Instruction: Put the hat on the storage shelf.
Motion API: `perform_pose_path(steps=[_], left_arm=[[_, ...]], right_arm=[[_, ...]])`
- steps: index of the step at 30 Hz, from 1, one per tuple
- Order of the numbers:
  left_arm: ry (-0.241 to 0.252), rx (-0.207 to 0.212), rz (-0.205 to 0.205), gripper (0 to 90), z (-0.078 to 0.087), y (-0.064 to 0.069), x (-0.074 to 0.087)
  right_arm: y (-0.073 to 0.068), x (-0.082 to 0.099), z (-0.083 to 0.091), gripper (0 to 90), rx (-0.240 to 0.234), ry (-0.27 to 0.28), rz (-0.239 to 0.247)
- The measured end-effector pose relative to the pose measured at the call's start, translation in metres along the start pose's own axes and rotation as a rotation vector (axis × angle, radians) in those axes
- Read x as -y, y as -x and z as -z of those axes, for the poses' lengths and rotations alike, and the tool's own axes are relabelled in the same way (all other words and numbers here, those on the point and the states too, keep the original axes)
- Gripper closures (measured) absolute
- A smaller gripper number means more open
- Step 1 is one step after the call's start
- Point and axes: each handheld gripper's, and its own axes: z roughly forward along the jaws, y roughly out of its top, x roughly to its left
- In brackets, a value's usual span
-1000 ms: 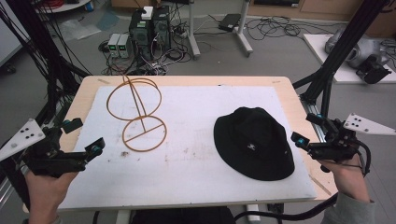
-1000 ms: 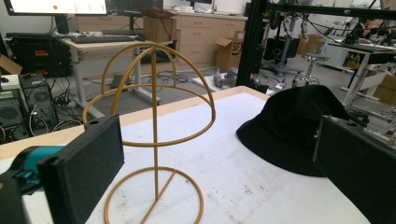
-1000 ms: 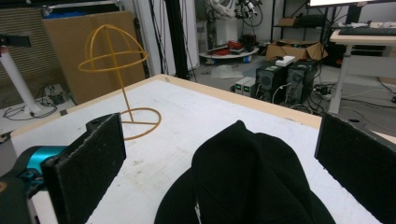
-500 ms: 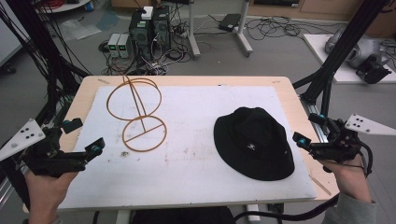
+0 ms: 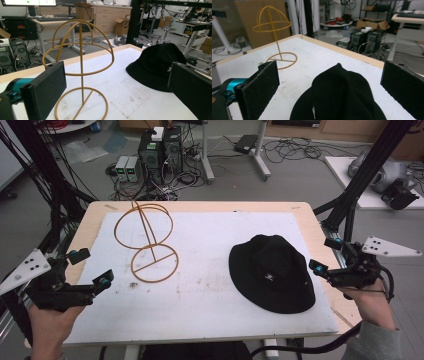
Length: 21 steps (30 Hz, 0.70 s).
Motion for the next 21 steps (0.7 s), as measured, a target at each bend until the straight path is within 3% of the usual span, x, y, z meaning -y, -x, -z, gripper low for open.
perform_pose_path(steps=[4,8,11,21], left_arm=[[-0.009,0.001,0.000,2.2,0.000,0.001,0.001],[-0.015,0.001,-0.003,2.1,0.002,0.001,0.003],[-0.013,0.012,0.007,2.2,0.004,0.002,0.004],[-0.023,0.027,0.004,2.1,0.005,0.008,0.006]], right_arm=[[0.007,0.000,-0.011,1.1,-0.048,-0.008,-0.012],[0.023,0.003,-0.028,1.1,-0.033,-0.066,-0.030],[0.026,0.004,-0.034,1.1,-0.040,-0.087,-0.027],[0.031,-0.003,-0.060,1.1,-0.084,-0.192,0.051]])
